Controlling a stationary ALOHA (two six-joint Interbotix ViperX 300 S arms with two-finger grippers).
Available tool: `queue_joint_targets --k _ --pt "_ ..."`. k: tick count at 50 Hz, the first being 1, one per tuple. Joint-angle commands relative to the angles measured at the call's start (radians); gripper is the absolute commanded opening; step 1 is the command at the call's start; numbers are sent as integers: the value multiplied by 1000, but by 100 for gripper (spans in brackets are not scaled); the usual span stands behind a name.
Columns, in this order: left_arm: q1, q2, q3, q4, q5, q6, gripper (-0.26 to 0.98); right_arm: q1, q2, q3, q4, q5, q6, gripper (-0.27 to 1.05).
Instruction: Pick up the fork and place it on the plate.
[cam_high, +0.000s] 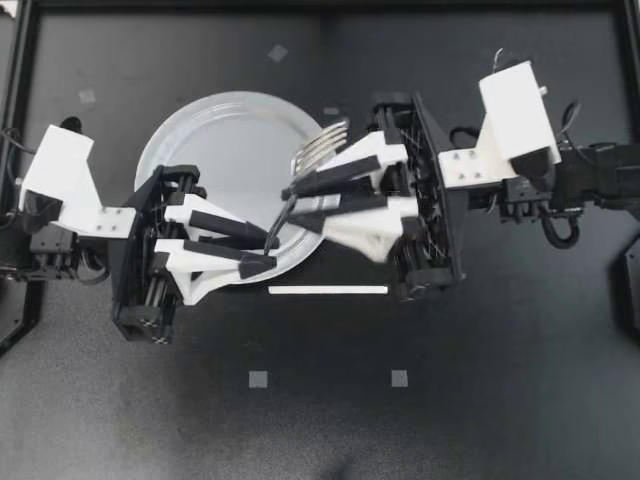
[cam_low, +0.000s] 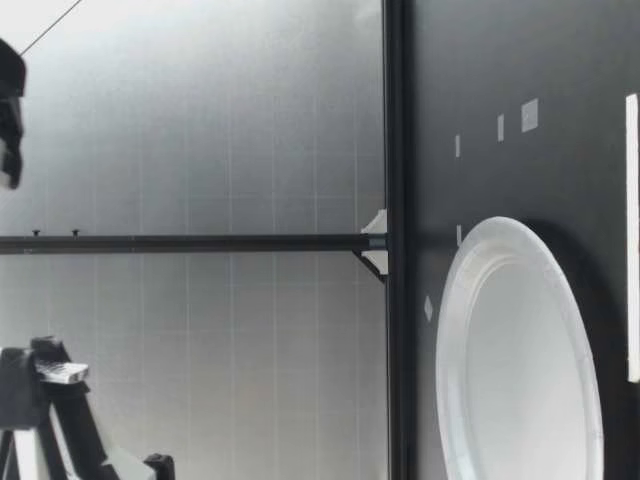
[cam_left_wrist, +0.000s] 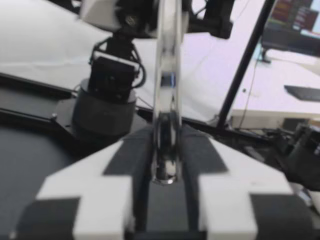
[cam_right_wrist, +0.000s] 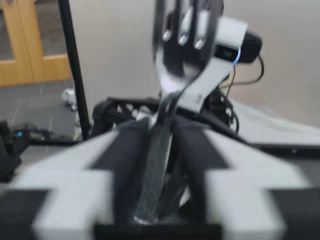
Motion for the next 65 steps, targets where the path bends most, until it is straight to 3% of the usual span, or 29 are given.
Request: queue_joint_targets --k 1,12,16,24,30,36,41,51,65 --pt "-2 -11 -17 2 -6 2 4 -8 -6 -9 26 -6 0 76" --pt "-2 -43 3 -2 57 2 4 -44 -71 114 112 -3 0 73" --pt "-2 -72 -6 -3 209 -8 4 -48 -110 176 150 -2 -2 73" --pt "-25 -126 -31 -40 658 -40 4 -48 -199 288 229 6 -2 73" --pt "-66 -152 -31 -115 881 -87 4 -48 -232 334 253 31 -2 73" --pt "-124 -155 -18 -216 1005 -192 4 -48 -235 348 262 75 0 73" --pt "-166 -138 3 -247 999 -291 4 -48 -232 359 262 100 3 73" --pt "-193 -87 107 -245 914 -471 4 -48 -245 391 262 98 29 73" --pt "-156 -71 219 -270 779 -492 4 -35 -262 433 262 89 69 73"
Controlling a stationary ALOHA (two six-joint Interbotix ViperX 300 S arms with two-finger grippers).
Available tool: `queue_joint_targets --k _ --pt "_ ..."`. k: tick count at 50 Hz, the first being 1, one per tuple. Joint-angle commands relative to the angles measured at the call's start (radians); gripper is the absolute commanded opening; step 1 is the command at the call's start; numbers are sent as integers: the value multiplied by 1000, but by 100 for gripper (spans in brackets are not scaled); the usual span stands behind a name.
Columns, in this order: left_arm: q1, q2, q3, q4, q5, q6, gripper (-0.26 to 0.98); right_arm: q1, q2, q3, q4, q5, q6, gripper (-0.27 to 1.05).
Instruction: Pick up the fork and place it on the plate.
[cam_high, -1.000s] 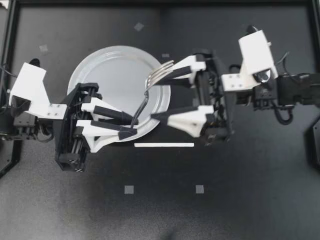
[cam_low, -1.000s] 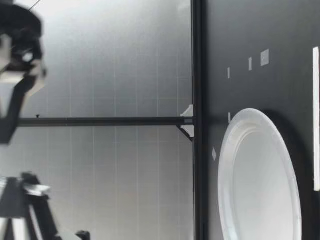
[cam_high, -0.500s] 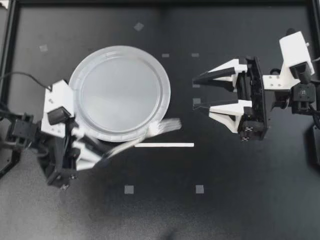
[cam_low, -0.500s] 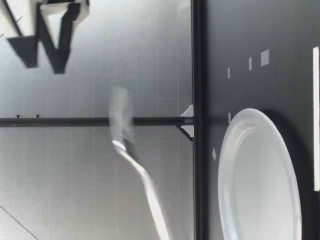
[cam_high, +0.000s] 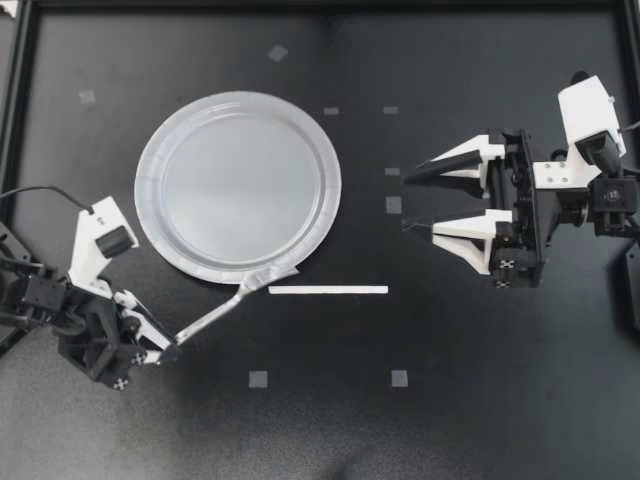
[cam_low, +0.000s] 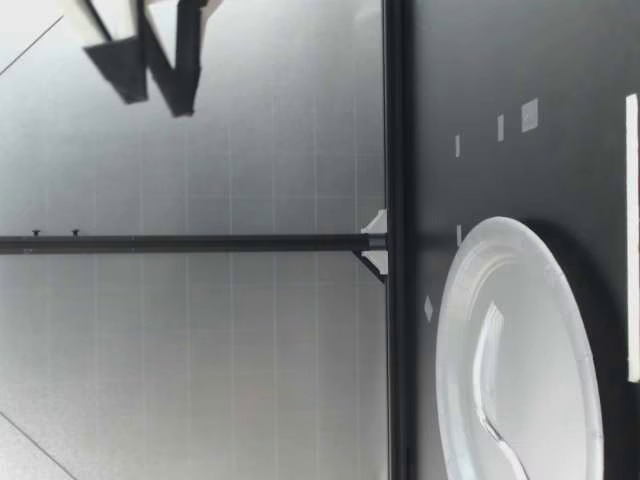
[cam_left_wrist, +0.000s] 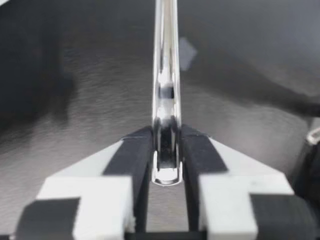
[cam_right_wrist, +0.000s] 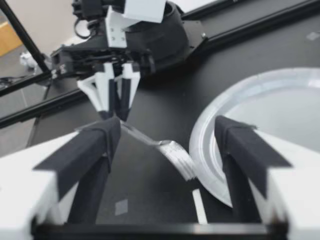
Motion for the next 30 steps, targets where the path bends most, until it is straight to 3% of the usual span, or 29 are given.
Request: queue_joint_targets --k 1,30 --pt "29 8 28 -11 -32 -3 4 6 -17 3 2 -17 21 73" --pt "91 58 112 -11 -123 0 4 21 29 -2 3 -38 74 73"
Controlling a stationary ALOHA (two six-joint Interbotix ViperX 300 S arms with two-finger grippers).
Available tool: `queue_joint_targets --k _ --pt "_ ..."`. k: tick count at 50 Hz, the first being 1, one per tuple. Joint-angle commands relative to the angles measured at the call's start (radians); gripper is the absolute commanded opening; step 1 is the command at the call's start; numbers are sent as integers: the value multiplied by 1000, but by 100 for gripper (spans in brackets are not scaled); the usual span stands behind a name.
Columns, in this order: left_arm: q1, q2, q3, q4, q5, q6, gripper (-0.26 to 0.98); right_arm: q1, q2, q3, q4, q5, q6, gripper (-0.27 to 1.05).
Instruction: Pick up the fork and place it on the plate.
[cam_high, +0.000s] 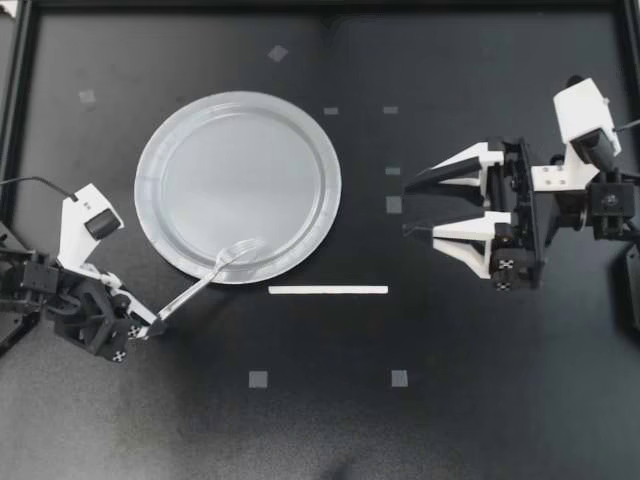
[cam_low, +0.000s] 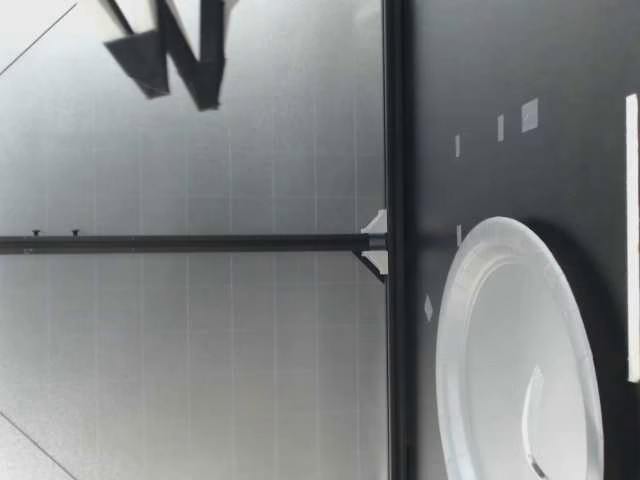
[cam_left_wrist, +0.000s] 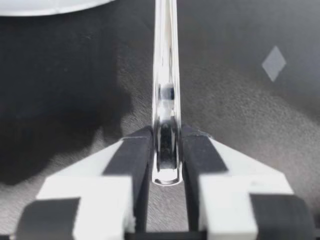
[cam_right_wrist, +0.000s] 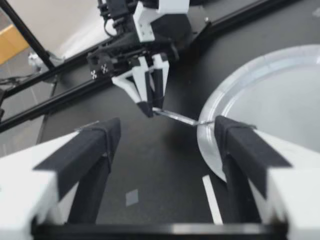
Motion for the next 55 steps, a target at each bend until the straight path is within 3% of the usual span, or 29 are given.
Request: queue_joint_targets --k 1,36,55 --pt "11 17 -2 3 -38 3 4 17 11 -17 2 -28 6 73" --pt "11 8 -17 5 66 11 5 28 32 -29 2 -35 6 73" --pt "11 8 -28 5 72 12 19 29 32 -28 2 -35 9 73"
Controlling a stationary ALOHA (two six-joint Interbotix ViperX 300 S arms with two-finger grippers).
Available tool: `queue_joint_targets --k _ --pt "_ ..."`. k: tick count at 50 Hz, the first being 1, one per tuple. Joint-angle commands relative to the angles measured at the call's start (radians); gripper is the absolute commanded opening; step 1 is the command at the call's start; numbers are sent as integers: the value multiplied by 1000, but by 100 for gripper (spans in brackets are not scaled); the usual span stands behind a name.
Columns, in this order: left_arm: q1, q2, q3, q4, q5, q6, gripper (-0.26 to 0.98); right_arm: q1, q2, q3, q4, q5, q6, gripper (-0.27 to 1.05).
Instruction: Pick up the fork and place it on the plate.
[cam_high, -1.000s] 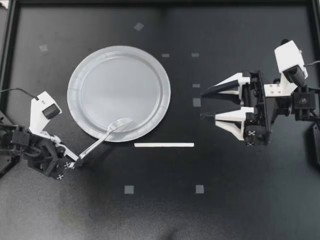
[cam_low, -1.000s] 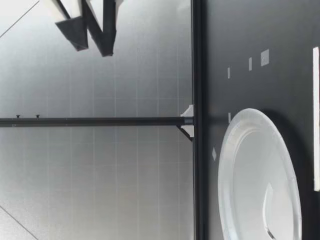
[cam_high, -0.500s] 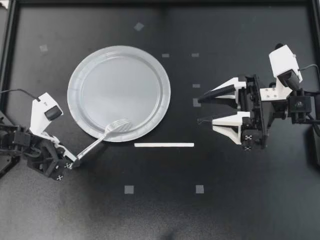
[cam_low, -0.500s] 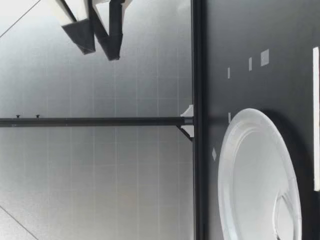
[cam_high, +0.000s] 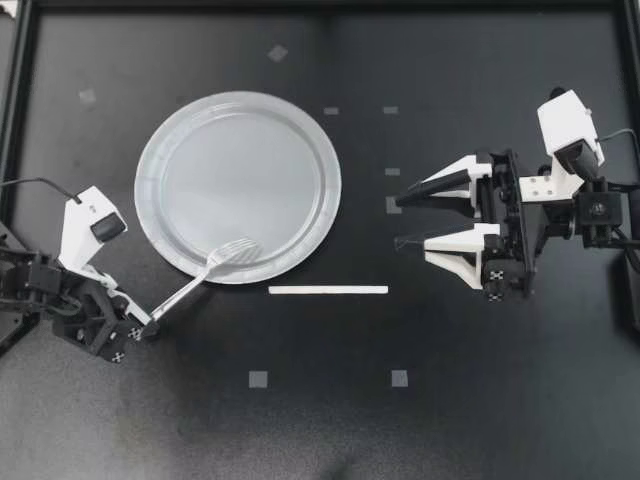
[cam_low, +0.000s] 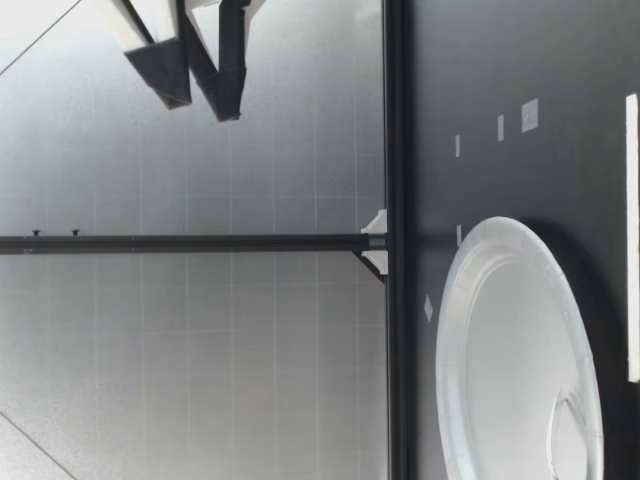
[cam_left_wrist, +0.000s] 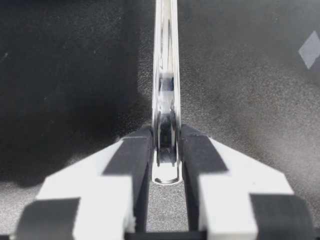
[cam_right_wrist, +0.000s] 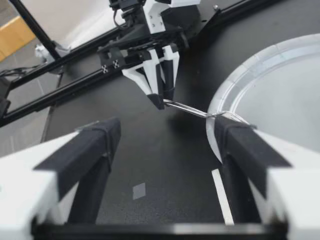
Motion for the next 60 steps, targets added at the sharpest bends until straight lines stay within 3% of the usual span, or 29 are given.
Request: queue_joint_targets --k 1,16,38,49,60 --pt "3 -11 -23 5 -2 2 21 6 -6 -21 2 -11 5 73" --pt "2 -11 -21 3 0 0 41 6 -8 -20 2 -11 15 73" --pt "2 -29 -21 8 -11 6 42 6 -11 -20 2 -11 17 73" --pt "3 -156 -71 75 -86 104 42 6 -11 -18 -18 -46 -6 73" --pt "8 -344 -179 123 -106 403 42 8 -28 -20 -60 -121 -44 73"
